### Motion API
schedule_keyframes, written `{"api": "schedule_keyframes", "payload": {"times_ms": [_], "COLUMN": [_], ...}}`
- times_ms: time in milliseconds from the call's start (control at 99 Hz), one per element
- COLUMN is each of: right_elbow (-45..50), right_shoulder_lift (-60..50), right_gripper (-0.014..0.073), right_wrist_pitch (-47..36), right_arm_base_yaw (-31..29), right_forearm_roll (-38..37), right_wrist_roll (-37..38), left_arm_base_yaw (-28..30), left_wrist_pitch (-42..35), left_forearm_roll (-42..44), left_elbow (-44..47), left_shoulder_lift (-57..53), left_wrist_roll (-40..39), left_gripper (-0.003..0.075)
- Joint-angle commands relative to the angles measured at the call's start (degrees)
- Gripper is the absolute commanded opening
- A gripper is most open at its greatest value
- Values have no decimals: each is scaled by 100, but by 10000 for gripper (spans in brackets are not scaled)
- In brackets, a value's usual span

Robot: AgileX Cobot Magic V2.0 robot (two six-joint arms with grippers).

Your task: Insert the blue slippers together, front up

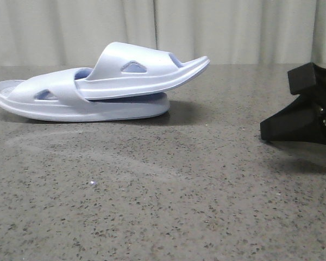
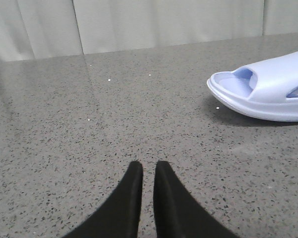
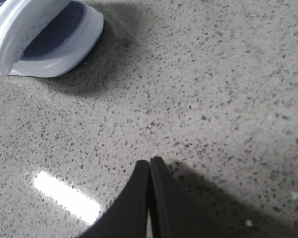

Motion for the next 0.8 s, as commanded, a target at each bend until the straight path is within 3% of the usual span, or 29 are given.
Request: {"api": "schedule_keyframes", "payload": {"times_ms": [0,192,424,575,788], "right_elbow": [158,105,-468,-470,-455], "right_shoulder_lift": [227,-182,-1579,-2357,-3513], "right_gripper": [-78,-78,-78,-78,-78], "right_wrist_pitch": [-838,-1635,-2948,-3141,-3032], "right_arm_base_yaw": [23,23,23,-111,-452], "right_forearm_roll": [-96,-96,-96,-118,-126], "right_wrist_roll": [28,28,-80,-568,-562], "left_arm_base_yaw": [17,17,17,17,17], "left_wrist_pitch": [-387,-387,-387,-387,-387], "left_forearm_roll": [-62,-62,-62,-62,-62], "left_elbow": [46,46,46,46,46], "left_shoulder_lift": [44,44,44,44,44], "left_wrist_roll": [-63,-63,-63,-63,-63], "left_gripper": [15,15,15,15,15]}}
